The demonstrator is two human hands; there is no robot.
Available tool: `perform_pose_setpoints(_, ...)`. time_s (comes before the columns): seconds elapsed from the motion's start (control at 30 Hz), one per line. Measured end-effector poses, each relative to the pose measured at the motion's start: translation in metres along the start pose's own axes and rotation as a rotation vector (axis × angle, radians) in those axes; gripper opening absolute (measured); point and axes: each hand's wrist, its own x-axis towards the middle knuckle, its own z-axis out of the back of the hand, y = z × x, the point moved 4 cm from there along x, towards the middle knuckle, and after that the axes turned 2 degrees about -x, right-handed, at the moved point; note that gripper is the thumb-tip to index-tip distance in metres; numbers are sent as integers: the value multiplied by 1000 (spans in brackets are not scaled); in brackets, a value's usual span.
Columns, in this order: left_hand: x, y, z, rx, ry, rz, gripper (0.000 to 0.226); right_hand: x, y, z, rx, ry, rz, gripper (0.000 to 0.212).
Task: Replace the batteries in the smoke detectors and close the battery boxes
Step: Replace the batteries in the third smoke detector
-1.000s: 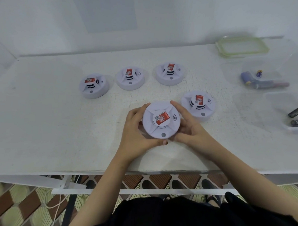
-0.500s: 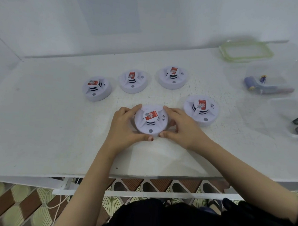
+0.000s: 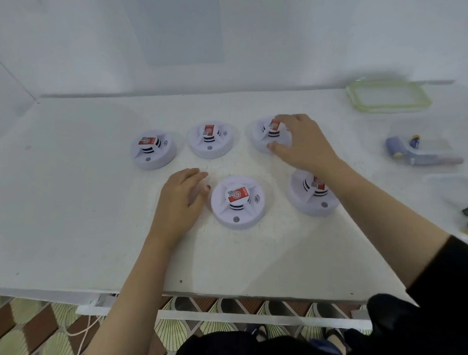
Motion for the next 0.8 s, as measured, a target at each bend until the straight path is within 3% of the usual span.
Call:
perform_pose_setpoints(0.1, -1, 2, -4, 73, 49, 6, 46, 25, -13, -8, -84, 131, -90, 85)
perform_pose_setpoints(0.17, -1, 0, -3, 67, 46, 20, 46, 30, -14, -12, -118, 186, -82, 89)
perform_pose_setpoints(0.4, 0, 5, -2, -39, 18, 56, 36, 24, -12, -8, 75, 123, -105, 69)
perform_pose_setpoints(0.47, 1, 3, 1, -109, -3, 86, 35, 18, -13, -4, 268, 103, -176, 63)
perform_pose_setpoints(0.57, 5, -9, 9, -228, -51, 111, 36, 2, -9, 3, 767, 157, -278, 61)
perform_pose_setpoints(0.63, 9, -25, 13, -323, -88, 92, 37, -11, -2, 13, 1047, 199, -228, 70)
perform_pose_setpoints(0.8, 21, -78, 14, -461, -2, 13, 55, -45, 16, 29, 1318, 278, -52, 67)
